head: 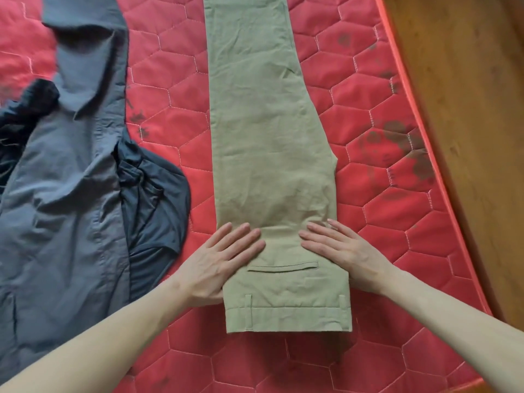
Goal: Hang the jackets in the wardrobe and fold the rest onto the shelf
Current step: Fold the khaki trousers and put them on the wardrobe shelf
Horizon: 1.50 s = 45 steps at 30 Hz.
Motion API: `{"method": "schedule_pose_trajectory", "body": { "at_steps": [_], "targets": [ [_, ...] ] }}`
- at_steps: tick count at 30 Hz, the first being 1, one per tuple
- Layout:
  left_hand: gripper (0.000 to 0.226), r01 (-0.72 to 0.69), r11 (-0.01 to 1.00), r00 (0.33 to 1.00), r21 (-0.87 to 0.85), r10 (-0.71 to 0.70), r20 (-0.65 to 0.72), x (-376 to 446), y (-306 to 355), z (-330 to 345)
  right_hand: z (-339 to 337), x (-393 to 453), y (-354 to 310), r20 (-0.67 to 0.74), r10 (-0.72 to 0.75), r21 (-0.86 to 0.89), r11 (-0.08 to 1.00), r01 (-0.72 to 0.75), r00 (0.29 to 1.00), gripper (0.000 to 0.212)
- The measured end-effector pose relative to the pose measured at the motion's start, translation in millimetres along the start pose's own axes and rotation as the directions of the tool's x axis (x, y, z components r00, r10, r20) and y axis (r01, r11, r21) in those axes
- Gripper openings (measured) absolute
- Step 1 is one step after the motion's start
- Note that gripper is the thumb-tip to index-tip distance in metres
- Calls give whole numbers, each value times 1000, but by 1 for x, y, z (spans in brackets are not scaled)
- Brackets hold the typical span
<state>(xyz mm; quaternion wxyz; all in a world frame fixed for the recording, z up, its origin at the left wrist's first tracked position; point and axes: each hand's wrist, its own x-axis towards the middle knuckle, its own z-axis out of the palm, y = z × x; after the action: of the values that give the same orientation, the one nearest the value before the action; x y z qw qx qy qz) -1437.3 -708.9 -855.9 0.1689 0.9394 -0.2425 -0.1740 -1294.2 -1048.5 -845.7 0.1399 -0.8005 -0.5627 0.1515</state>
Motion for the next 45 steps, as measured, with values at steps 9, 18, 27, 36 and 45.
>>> {"method": "schedule_pose_trajectory", "body": {
  "at_steps": [9,18,27,36,45],
  "targets": [
    [69,3,843,998,-538,35,61,-37,38,-20,-45,-30,-69,-290,386,510,836,-200,876,46],
    [78,274,343,777,-898,-630,-3,-4,60,-35,-11,-3,-69,-216,762,774,515,-368,610,17],
    [11,275,390,612,-879,-776,-153,26,47,-12,16,44,-30,-251,807,642,552,-532,534,26],
    [5,483,423,465,-766,-866,-185,60,39,0,31,58,-51,-258,957,550,260,-794,134,30],
    [11,689,325,239,-648,-946,-221,68,53,-9,12,56,-54,-244,937,507,344,-790,251,25]
  ]
}}
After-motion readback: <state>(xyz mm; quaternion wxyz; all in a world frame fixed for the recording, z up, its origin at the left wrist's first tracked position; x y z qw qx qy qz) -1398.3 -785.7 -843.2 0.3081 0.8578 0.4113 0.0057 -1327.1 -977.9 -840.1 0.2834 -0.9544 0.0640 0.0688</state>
